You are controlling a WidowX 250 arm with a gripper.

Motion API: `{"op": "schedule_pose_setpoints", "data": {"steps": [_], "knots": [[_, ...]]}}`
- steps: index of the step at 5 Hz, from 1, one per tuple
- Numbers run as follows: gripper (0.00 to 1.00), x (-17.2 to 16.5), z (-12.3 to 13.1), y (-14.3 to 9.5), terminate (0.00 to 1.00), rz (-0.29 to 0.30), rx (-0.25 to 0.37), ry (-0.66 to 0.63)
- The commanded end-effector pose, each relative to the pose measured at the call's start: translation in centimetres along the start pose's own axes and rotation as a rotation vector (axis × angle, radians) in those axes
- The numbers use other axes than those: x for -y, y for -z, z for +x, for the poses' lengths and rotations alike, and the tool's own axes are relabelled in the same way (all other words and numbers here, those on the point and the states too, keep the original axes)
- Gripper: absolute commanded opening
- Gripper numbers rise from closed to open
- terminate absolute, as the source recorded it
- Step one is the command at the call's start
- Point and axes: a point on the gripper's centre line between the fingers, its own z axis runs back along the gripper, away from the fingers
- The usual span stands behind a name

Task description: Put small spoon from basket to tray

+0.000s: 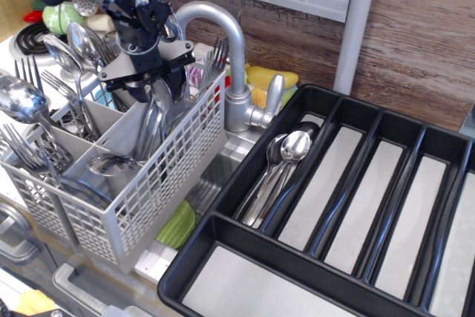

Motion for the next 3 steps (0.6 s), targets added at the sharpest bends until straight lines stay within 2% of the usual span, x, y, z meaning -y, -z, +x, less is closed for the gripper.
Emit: {"op": "schedule_pose_setpoints", "data": {"steps": [1,2,3], "knots": [[0.00,1.2,0.8,-1.8,0.00,-0.004,0.029,-0.015],[0.00,1.5,1.0,-3.6,0.00,0.013,0.014,0.008],[0.00,2.5,1.9,-7.5,0.00,0.055,0.001,0.029]]}}
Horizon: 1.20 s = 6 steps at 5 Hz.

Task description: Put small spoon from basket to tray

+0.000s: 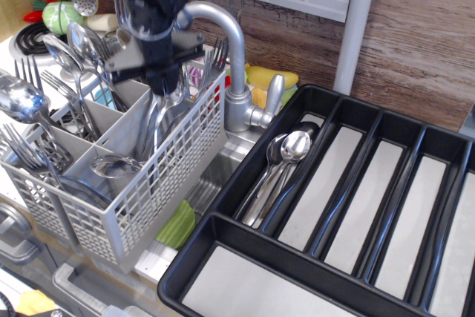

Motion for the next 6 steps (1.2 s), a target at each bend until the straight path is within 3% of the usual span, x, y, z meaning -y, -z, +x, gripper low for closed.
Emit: {"op": "schedule_pose_setpoints", "data": {"steps": [1,2,4,5,6], "knots": [[0.00,2.5,2.0,-7.4,0.00,-0.002,0.133,0.040],[0.00,5.3,1.6,-10.3,0.00,0.032,0.193,0.072],[0.00,11.9,1.3,-13.0,0.00,0.052,0.187,0.154],[0.00,14.7,-0.1,-12.7,0.00,0.039,0.153,0.142],[0.00,15.8,-2.2,-10.4,0.00,-0.019,0.125,0.111]]}}
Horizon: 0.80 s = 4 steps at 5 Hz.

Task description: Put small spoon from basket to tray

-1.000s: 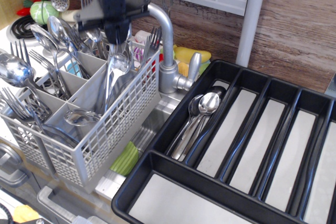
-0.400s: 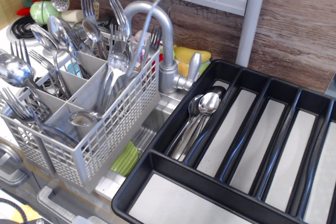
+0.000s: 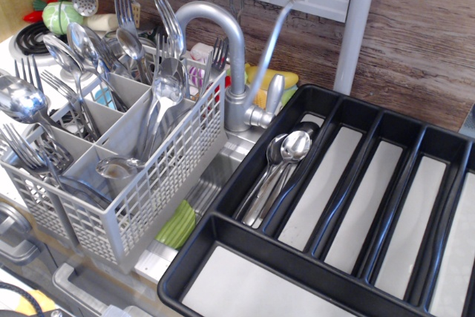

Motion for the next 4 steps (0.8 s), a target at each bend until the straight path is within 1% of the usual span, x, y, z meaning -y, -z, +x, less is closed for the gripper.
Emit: {"op": "schedule_pose_setpoints", "data": {"steps": [1,2,3,4], "knots": [[0.00,0.3,-1.5,1.8,0.00,-0.109,-0.009,-0.058],[0.00,-0.1,-2.6,3.6,0.00,-0.153,-0.036,-0.084],[0.00,-0.3,-3.4,4.7,0.00,-0.149,-0.080,-0.088],[0.00,-0.5,-3.9,5.2,0.00,-0.089,-0.087,-0.037]]}}
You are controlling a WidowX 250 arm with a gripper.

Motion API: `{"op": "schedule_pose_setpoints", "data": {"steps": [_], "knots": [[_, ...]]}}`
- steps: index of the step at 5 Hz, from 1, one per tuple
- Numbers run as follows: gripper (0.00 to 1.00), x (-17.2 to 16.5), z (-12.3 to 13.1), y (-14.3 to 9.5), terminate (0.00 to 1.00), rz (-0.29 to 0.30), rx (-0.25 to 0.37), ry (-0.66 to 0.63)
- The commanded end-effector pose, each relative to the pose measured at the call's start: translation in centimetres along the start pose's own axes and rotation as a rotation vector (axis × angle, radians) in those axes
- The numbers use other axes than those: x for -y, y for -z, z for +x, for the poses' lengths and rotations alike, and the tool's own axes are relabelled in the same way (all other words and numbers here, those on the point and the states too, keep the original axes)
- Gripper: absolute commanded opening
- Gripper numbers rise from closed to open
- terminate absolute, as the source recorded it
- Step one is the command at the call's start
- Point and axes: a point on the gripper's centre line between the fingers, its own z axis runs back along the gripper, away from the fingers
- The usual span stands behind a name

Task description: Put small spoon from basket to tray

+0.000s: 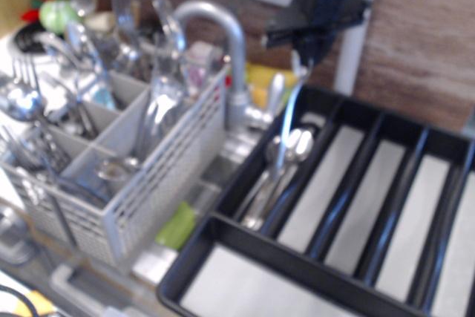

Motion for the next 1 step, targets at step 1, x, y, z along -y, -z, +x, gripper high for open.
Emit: {"op": "schedule_pose_setpoints", "data": {"steps": [1], "knots": [[0.00,-0.20,0.17,0.12,1.00,-0.008,0.033,0.040]]}}
